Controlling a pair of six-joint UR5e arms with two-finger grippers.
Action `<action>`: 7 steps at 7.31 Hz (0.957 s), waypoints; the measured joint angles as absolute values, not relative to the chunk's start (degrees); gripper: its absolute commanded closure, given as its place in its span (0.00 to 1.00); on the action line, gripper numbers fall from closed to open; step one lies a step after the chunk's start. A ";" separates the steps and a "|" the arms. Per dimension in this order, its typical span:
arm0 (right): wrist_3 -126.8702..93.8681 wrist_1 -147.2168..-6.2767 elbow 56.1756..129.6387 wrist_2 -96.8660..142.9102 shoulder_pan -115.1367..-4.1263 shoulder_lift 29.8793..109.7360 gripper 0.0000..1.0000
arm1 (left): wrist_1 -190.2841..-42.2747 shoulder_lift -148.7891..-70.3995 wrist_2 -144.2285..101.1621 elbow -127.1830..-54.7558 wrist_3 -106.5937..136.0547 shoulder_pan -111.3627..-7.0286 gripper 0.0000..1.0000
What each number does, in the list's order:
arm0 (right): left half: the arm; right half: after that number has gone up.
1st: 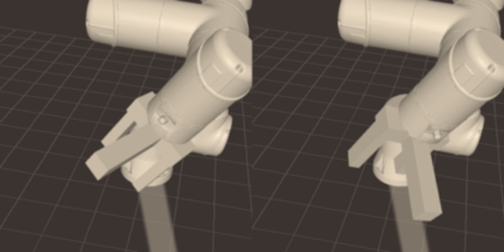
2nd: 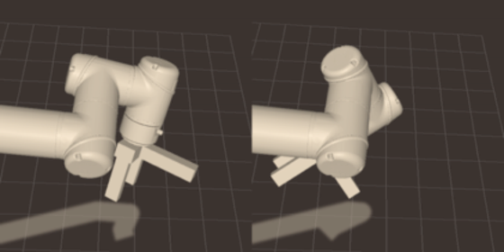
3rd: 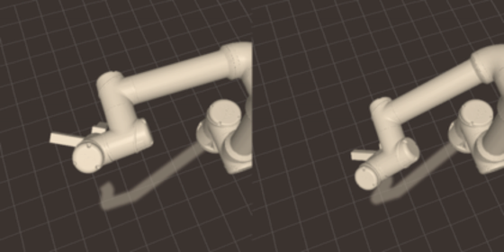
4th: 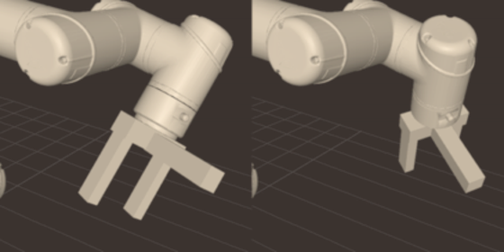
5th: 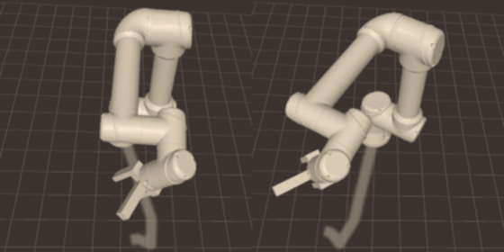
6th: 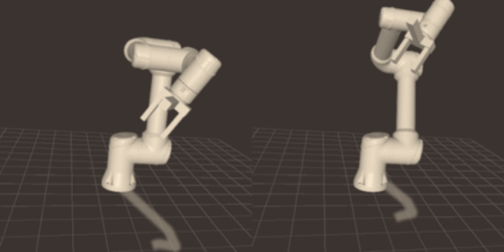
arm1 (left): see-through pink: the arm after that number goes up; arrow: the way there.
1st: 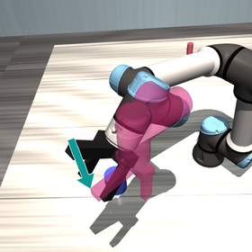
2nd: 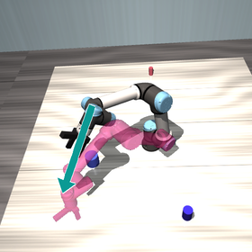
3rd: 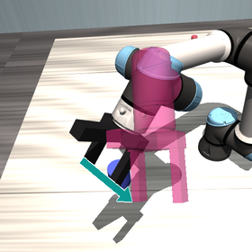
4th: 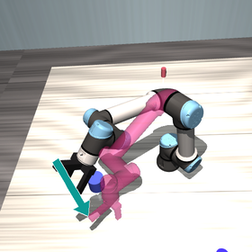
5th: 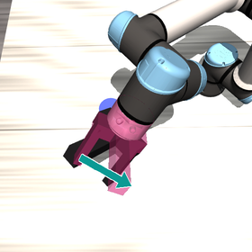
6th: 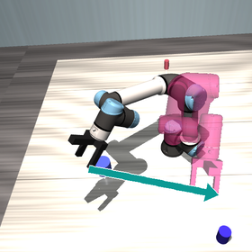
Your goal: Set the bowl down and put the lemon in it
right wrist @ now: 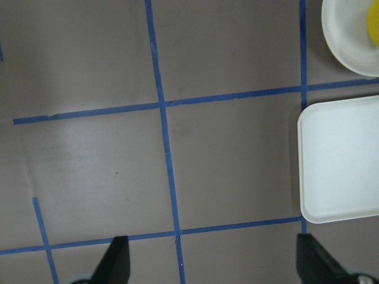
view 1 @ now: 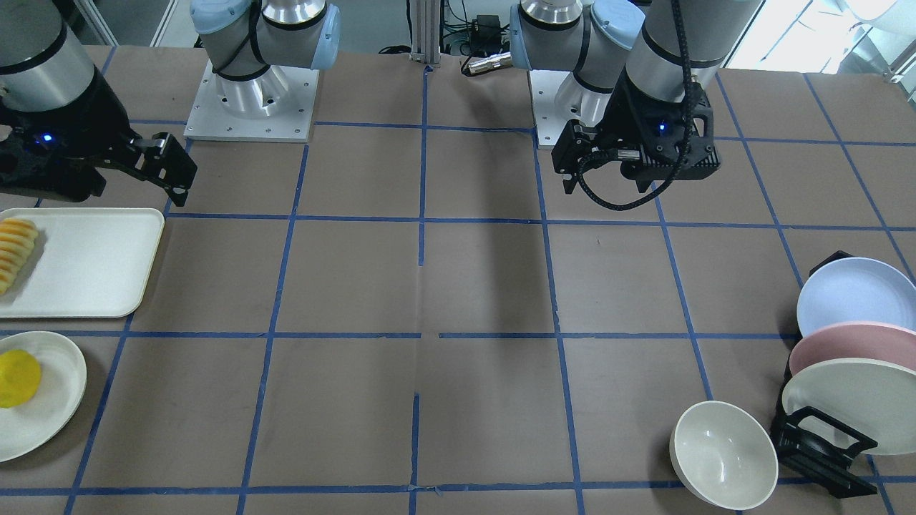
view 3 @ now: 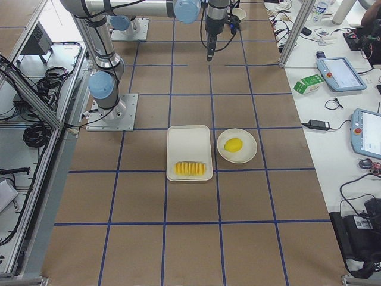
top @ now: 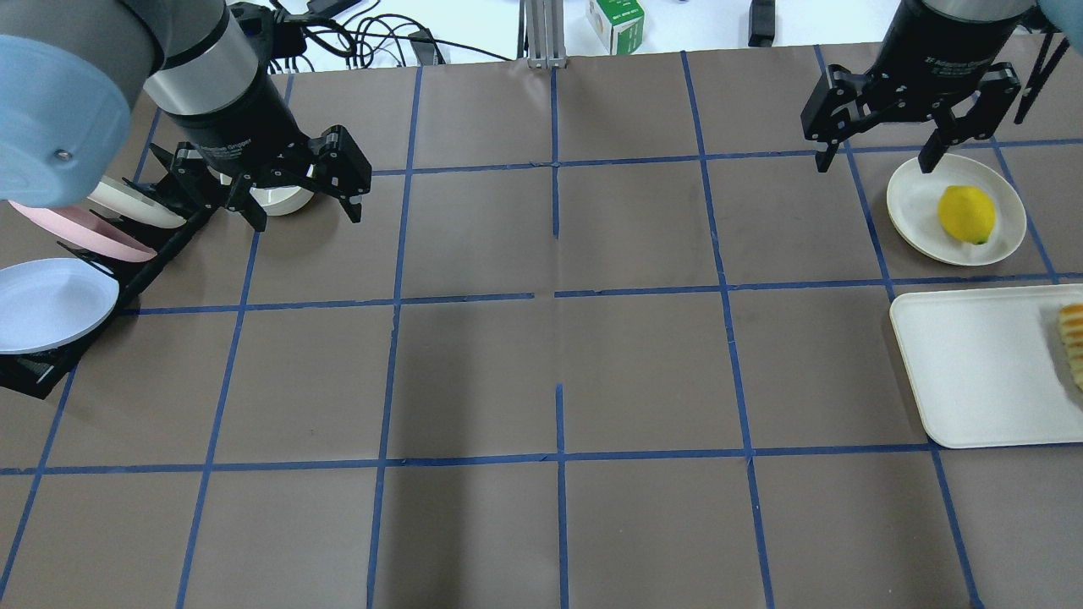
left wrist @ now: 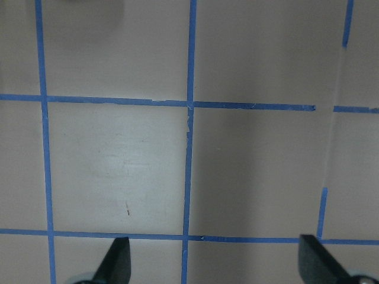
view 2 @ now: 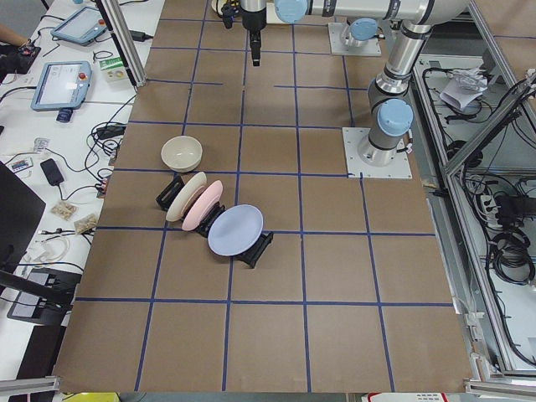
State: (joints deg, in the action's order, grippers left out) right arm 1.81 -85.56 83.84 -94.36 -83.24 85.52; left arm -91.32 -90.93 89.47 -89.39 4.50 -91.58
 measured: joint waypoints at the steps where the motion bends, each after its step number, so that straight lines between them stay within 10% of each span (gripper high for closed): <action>1: 4.89 -86.63 83.88 -95.88 -81.94 84.88 0.00 | -91.32 -90.93 89.47 -89.39 4.54 -91.58 0.00; 7: 31.69 -95.36 84.02 -96.55 -66.18 76.92 0.00 | -91.28 -90.81 89.40 -89.36 4.89 -91.57 0.00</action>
State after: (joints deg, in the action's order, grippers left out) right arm 31.69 -95.36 84.02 -96.55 -66.18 76.92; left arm -91.28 -90.81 89.40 -89.36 4.89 -91.57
